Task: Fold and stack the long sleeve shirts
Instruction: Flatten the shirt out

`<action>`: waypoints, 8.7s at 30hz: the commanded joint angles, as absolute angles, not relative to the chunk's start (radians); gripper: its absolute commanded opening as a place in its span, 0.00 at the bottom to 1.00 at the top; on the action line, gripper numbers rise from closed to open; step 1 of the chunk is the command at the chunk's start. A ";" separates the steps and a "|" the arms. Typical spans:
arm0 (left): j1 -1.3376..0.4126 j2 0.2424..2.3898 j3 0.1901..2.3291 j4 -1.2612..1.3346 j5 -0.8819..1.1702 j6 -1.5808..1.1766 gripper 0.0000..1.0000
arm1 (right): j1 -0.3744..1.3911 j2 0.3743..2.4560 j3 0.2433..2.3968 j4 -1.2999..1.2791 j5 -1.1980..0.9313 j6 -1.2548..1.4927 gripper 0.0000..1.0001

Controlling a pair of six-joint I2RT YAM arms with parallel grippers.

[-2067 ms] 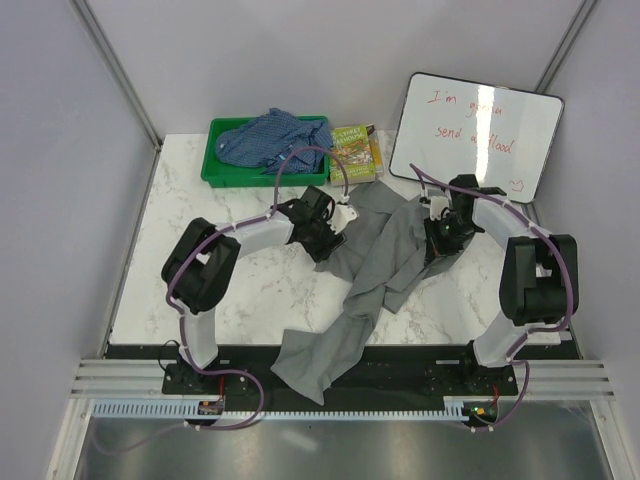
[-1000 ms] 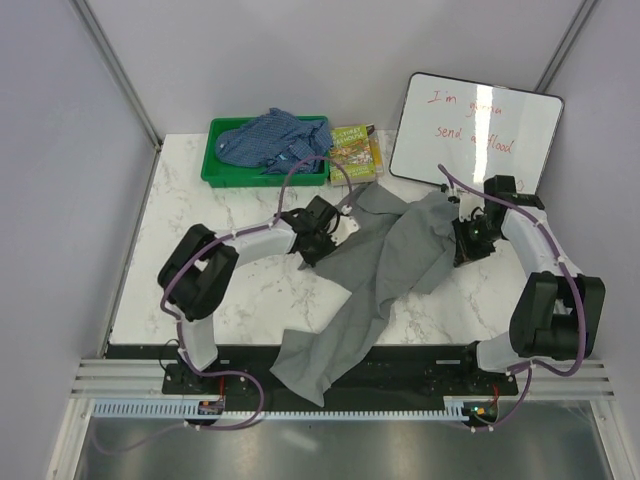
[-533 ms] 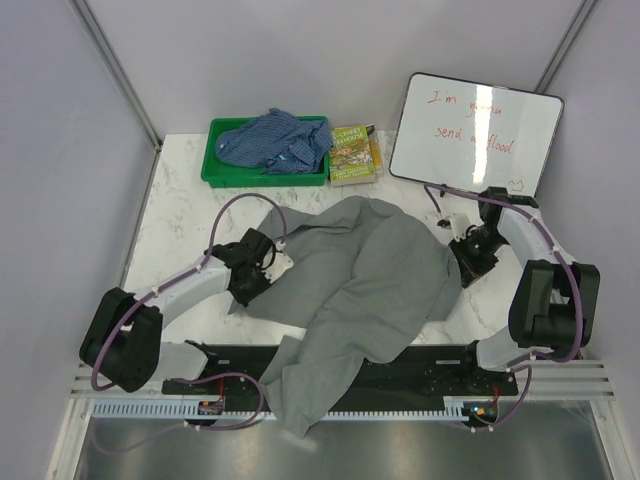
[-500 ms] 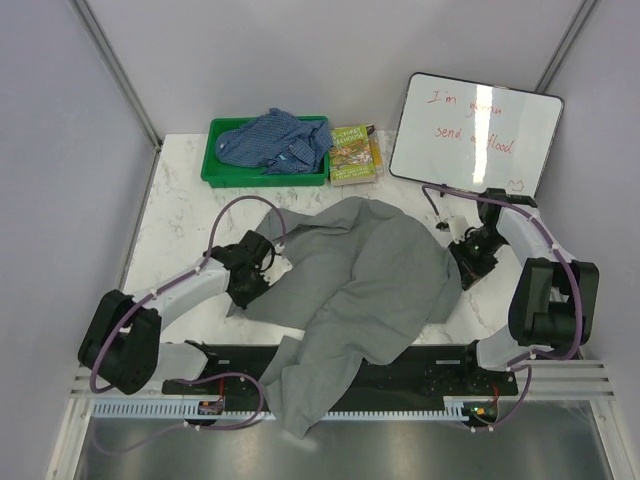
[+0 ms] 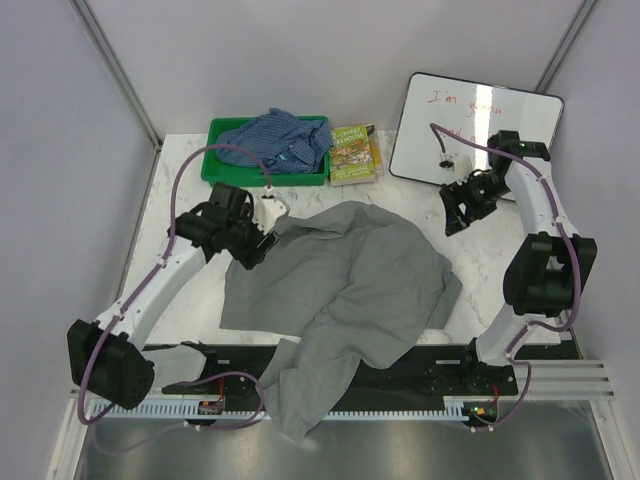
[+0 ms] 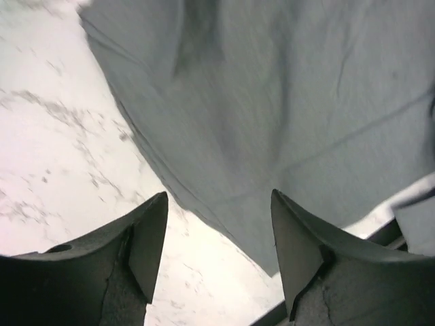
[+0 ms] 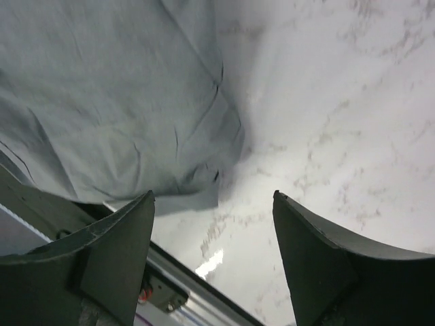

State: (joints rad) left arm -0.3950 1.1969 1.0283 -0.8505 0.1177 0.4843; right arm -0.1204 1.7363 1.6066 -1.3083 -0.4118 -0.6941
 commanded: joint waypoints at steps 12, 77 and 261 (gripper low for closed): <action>-0.380 1.882 1.523 -0.655 0.341 0.456 0.82 | 0.038 2.034 1.664 -1.042 -0.600 -0.371 0.82; -0.314 1.149 0.736 -0.730 0.225 0.888 0.02 | 0.325 1.853 1.498 -1.150 -0.945 -0.275 0.00; -0.152 0.803 1.480 -0.733 0.222 0.488 0.02 | 0.574 0.948 1.892 -0.826 0.345 -0.597 0.00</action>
